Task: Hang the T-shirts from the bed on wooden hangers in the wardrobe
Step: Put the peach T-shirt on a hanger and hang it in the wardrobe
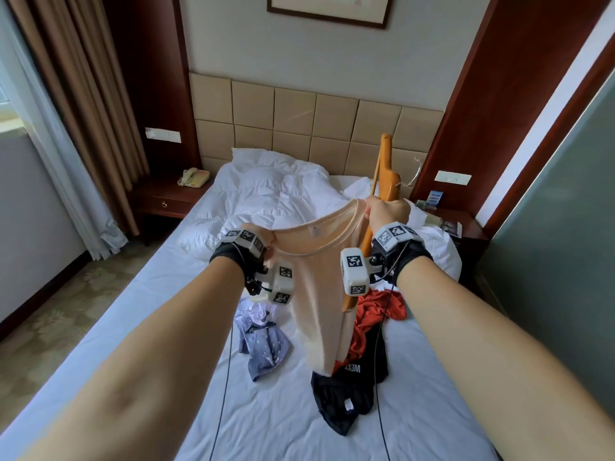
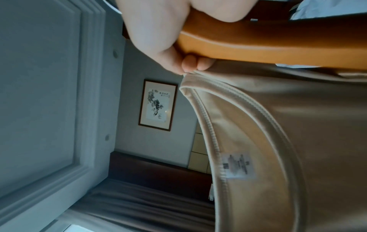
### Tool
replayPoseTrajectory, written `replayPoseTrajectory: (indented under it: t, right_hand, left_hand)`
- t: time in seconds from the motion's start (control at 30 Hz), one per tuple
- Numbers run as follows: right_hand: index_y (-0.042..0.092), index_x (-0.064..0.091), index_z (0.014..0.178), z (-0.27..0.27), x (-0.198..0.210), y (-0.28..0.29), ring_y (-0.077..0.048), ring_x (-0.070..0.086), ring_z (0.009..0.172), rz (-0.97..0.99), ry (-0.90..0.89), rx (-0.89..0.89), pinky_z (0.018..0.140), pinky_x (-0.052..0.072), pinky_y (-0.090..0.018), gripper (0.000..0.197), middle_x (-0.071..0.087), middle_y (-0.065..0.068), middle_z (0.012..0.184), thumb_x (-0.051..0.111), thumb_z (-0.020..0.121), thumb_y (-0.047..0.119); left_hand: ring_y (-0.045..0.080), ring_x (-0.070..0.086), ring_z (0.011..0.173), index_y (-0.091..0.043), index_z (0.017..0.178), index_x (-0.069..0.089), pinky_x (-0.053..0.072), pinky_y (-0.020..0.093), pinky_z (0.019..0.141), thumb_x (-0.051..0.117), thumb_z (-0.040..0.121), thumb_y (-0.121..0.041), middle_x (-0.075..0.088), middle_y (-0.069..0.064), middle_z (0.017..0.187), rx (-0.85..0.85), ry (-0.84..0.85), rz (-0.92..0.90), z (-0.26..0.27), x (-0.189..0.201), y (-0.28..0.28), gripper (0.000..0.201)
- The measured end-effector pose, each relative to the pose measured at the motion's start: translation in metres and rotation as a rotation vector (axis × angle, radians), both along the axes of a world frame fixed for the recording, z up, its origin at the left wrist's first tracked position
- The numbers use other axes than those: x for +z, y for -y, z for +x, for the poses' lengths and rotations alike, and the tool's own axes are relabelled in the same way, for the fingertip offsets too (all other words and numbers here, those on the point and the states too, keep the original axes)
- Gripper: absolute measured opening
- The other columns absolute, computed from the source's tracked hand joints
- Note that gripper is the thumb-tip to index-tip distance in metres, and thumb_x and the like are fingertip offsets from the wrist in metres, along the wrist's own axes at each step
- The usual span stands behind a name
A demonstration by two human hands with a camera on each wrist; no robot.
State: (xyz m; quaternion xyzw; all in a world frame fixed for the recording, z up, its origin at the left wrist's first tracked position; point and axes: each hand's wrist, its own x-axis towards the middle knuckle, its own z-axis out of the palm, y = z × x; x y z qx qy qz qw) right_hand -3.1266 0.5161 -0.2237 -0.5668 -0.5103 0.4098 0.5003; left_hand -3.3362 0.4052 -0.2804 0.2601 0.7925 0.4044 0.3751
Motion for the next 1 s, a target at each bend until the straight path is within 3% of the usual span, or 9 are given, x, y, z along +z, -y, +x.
replayPoseTrajectory:
  t: [0.13, 0.2, 0.27, 0.33, 0.53, 0.67, 0.73, 0.9, 1.0]
  right_hand:
    - [0.002, 0.072, 0.093, 0.010, -0.019, -0.003, -0.029, 0.071, 0.075, -0.048, -0.004, -0.009, 0.062, 0.050, -0.028, 0.031, 0.075, -0.012, 0.083, 0.070, 0.070, 0.023]
    - [0.004, 0.072, 0.092, 0.017, -0.028, -0.004, -0.029, 0.072, 0.077, -0.076, -0.028, -0.032, 0.068, 0.056, -0.033, 0.030, 0.074, -0.010, 0.081, 0.071, 0.068, 0.022]
    - [0.006, 0.070, 0.092, 0.027, -0.035, -0.005, -0.029, 0.072, 0.078, -0.111, -0.052, -0.060, 0.072, 0.057, -0.034, 0.025, 0.074, -0.010, 0.082, 0.072, 0.070, 0.019]
    - [0.008, 0.067, 0.092, 0.038, -0.045, -0.005, -0.030, 0.071, 0.077, -0.155, -0.081, -0.090, 0.072, 0.057, -0.036, 0.023, 0.074, -0.011, 0.082, 0.072, 0.072, 0.017]
    - [0.011, 0.068, 0.096, 0.074, -0.075, 0.012, -0.020, 0.064, 0.070, -0.212, -0.146, -0.156, 0.065, 0.043, -0.028, 0.022, 0.072, -0.002, 0.077, 0.072, 0.075, 0.015]
    - [0.011, 0.069, 0.086, 0.099, -0.102, 0.035, -0.017, 0.063, 0.065, -0.225, -0.190, -0.155, 0.068, 0.048, -0.028, 0.013, 0.070, 0.000, 0.067, 0.073, 0.073, 0.011]
    - [0.008, 0.070, 0.083, 0.112, -0.117, 0.044, -0.019, 0.063, 0.067, -0.254, -0.197, -0.170, 0.077, 0.052, -0.033, 0.012, 0.069, -0.001, 0.067, 0.072, 0.072, 0.009]
    - [0.016, 0.077, 0.094, 0.147, -0.145, 0.060, -0.022, 0.070, 0.085, -0.278, -0.194, -0.165, 0.086, 0.055, -0.039, 0.022, 0.076, -0.002, 0.088, 0.079, 0.073, 0.020]
    - [0.018, 0.078, 0.098, 0.169, -0.152, 0.068, -0.021, 0.070, 0.089, -0.243, -0.166, -0.141, 0.085, 0.054, -0.036, 0.021, 0.075, -0.002, 0.090, 0.079, 0.078, 0.025]
  left_hand:
    - [0.019, 0.066, 0.079, 0.003, 0.127, 0.056, 0.055, 0.025, 0.056, 0.056, 0.096, -0.006, 0.060, 0.007, 0.085, 0.018, 0.292, 0.148, 0.007, 0.007, 0.004, 0.032]
    - [0.017, 0.061, 0.065, 0.002, 0.109, 0.059, 0.053, 0.024, 0.056, 0.052, 0.100, -0.010, 0.060, 0.007, 0.078, -0.028, 0.389, 0.155, 0.019, 0.017, 0.014, 0.017]
    - [0.016, 0.058, 0.045, 0.000, 0.082, 0.054, 0.047, 0.021, 0.043, 0.043, 0.105, -0.016, 0.060, 0.008, 0.057, -0.118, 0.464, 0.116, 0.026, 0.023, 0.024, 0.030]
    - [0.016, 0.053, 0.036, -0.002, 0.073, 0.052, 0.043, 0.019, 0.037, 0.044, 0.104, -0.019, 0.054, 0.007, 0.044, -0.104, 0.529, 0.121, 0.032, 0.021, 0.032, 0.036]
    - [0.020, 0.053, 0.060, -0.009, 0.080, 0.059, 0.050, 0.025, 0.044, 0.059, 0.094, -0.014, 0.059, 0.006, 0.061, 0.191, 0.602, 0.320, 0.056, -0.006, 0.022, 0.015]
    - [0.017, 0.057, 0.072, -0.011, 0.096, 0.062, 0.052, 0.035, 0.074, 0.065, 0.090, -0.013, 0.060, 0.001, 0.077, 0.278, 0.574, 0.424, 0.086, -0.020, 0.021, 0.007]
    - [0.014, 0.057, 0.073, -0.011, 0.111, 0.063, 0.050, 0.031, 0.072, 0.062, 0.093, -0.013, 0.060, 0.000, 0.084, 0.283, 0.543, 0.458, 0.105, -0.030, 0.021, 0.019]
    - [0.018, 0.060, 0.074, -0.013, 0.108, 0.067, 0.051, 0.025, 0.055, 0.063, 0.092, -0.011, 0.063, 0.006, 0.082, 0.381, 0.665, 0.455, 0.143, -0.048, 0.024, 0.016]
    - [0.019, 0.060, 0.080, -0.010, 0.122, 0.063, 0.052, 0.027, 0.059, 0.063, 0.090, -0.017, 0.061, 0.005, 0.087, 0.408, 0.660, 0.423, 0.163, -0.058, 0.021, 0.032]
